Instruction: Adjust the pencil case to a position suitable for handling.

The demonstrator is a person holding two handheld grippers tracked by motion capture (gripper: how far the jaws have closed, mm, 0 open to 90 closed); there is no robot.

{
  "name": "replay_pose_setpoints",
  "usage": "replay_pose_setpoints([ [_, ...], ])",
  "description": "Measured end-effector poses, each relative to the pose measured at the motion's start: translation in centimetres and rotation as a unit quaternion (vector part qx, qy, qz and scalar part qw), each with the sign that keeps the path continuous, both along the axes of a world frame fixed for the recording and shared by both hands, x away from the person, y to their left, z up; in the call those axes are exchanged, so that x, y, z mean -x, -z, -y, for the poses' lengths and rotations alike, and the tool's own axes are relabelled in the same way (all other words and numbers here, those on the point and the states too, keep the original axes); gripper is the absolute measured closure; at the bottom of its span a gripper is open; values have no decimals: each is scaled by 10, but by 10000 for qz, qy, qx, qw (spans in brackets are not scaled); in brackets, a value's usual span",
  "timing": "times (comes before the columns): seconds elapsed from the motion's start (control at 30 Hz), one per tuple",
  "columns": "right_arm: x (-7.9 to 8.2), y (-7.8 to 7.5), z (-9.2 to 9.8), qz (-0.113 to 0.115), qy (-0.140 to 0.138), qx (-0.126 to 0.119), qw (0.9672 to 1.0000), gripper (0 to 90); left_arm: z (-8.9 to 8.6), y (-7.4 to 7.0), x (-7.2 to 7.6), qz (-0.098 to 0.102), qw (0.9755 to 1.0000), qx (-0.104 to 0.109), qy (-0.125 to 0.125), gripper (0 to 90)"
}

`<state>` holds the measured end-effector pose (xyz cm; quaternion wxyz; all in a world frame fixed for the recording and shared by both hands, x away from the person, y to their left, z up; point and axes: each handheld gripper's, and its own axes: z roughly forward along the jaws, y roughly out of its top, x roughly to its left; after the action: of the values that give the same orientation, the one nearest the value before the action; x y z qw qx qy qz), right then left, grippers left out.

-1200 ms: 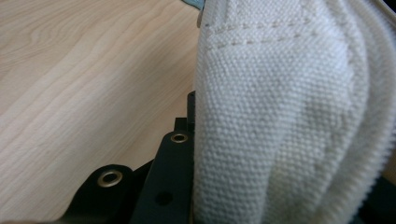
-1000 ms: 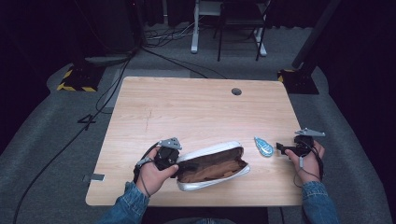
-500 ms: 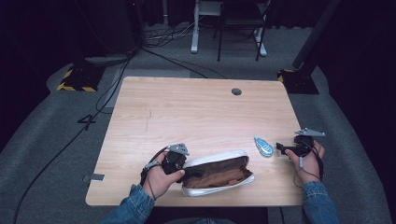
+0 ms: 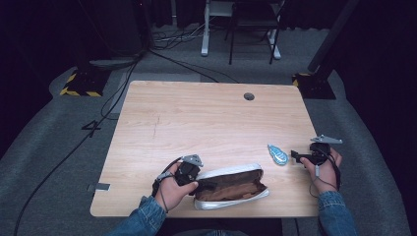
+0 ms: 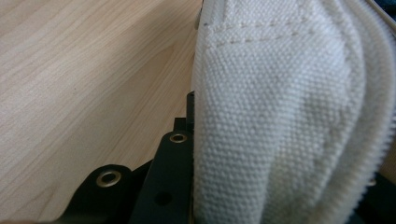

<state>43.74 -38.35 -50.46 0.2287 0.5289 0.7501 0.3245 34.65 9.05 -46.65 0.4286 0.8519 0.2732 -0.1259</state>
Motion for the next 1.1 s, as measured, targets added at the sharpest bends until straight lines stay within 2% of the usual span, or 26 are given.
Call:
replay_pose_setpoints([
  [0.2, 0, 0, 0, 0, 0, -1, 10000, 90, -1, 7, -4, -97, 9999, 13, -37, 819],
  [0.47, 0, 0, 0, 0, 1, -2, 10000, 90, -2, 11, -7, -103, 9999, -18, -88, 786],
  [0.57, 0, 0, 0, 0, 0, -2, 10000, 90, -2, 11, -8, -162, 9998, 16, -127, 748],
  [0.6, 0, 0, 0, 0, -1, -2, 10000, 90, -2, 11, -8, -160, 9998, 47, -138, 712],
  [0.63, 0, 0, 0, 1, -1, -2, 10000, 90, -2, 11, -8, -148, 9996, 154, -191, 619],
  [0.7, 0, 0, 0, 0, 0, -2, 10000, 90, -2, 10, -8, -109, 9996, 158, -207, 534],
  [0.83, 0, 0, 0, 0, -3, -2, 10000, 90, -1, 8, -8, 233, 9989, 155, -365, 360],
  [0.97, 0, 0, 0, 1, -6, -3, 10000, 90, -1, 4, -7, 383, 9982, 250, -383, 294],
  [1.0, 0, 0, 0, 1, -6, -3, 10000, 90, -2, 0, -7, 491, 9976, 297, -380, 287],
  [1.1, 0, 0, 0, 1, -9, -3, 10000, 90, -3, -6, -6, 610, 9965, 365, -429, 275],
])
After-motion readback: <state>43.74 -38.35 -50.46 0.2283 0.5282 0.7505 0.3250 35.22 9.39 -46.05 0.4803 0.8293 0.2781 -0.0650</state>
